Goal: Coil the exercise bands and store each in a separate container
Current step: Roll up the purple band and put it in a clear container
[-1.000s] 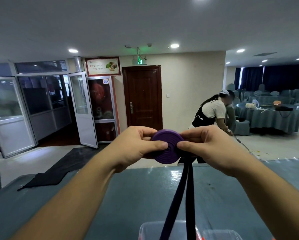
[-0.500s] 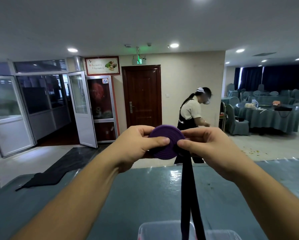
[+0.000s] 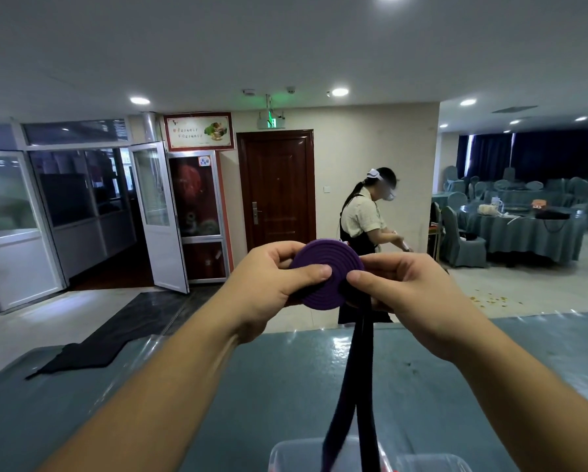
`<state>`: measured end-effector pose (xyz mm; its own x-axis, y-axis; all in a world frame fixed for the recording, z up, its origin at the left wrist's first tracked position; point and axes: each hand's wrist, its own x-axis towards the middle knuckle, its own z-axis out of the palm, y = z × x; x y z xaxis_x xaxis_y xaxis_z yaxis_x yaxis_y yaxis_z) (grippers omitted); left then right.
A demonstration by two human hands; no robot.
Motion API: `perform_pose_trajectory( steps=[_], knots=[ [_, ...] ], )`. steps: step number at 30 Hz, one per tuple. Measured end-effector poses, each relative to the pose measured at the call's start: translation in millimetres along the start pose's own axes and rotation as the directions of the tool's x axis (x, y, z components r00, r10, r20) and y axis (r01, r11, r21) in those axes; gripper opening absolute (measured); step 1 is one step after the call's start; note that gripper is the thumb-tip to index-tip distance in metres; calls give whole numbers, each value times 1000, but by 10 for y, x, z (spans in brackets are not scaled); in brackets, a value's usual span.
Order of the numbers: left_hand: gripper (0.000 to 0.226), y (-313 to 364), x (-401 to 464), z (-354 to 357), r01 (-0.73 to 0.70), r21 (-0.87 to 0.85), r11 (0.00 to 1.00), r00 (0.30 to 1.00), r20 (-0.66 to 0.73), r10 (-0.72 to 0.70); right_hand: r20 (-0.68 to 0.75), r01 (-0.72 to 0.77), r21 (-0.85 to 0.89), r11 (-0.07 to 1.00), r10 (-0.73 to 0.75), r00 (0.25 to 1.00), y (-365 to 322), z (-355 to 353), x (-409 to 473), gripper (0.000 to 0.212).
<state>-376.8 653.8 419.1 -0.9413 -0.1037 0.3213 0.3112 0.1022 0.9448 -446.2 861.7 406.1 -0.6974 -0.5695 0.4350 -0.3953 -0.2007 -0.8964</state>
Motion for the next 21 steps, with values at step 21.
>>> perform_pose_trajectory(
  steps=[21],
  knots=[
    [29, -3, 3, -80, -2, 148, 989, 998, 60, -7, -6, -10, -24, 1000, 10, 1000, 129, 10, 47, 35]
  ],
)
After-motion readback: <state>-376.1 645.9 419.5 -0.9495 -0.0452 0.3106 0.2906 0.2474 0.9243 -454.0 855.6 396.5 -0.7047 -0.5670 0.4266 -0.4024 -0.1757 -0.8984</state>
